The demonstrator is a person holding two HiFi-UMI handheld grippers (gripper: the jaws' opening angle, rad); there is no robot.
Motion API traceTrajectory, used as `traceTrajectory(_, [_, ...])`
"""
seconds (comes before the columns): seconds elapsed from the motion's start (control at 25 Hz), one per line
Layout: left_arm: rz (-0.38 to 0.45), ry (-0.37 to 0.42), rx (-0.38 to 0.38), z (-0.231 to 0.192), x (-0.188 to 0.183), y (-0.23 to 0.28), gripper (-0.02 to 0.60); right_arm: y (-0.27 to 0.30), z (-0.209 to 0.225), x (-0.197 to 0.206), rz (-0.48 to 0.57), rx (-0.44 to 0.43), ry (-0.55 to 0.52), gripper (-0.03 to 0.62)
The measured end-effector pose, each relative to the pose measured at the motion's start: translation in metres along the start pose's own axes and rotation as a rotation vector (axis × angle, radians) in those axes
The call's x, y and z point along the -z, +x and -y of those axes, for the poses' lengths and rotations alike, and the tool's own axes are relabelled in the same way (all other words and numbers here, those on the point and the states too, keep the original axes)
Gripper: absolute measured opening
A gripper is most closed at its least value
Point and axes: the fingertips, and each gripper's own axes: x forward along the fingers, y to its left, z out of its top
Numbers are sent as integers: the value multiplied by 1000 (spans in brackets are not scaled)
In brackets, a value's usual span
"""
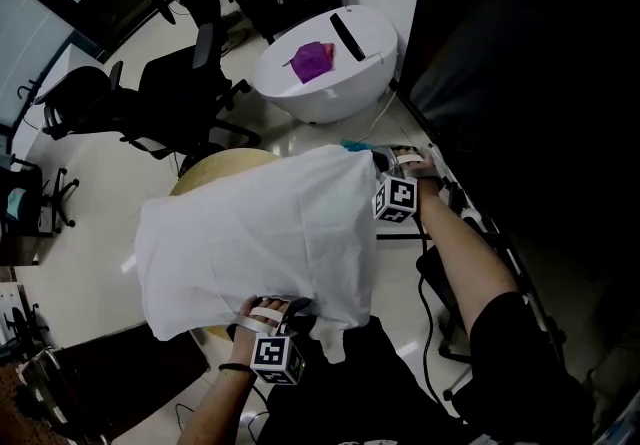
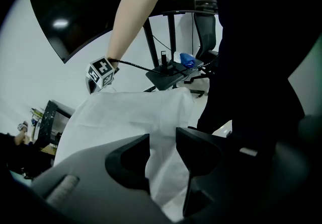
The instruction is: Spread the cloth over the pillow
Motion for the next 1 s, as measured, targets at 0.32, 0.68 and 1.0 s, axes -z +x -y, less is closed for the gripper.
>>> traceTrajectory(0.32, [-4,-16,7,-1,5,5,154,11,-10,-4,-5,-64,8,11])
traceTrajectory(0.68, [14,20,-4,-1,4,-1,155,-19,-24,6,-17,-109,143,120])
traceTrajectory(1.0, [61,79,-47,12,6,-23,154,-101,-53,-4,-8,-66,352,120])
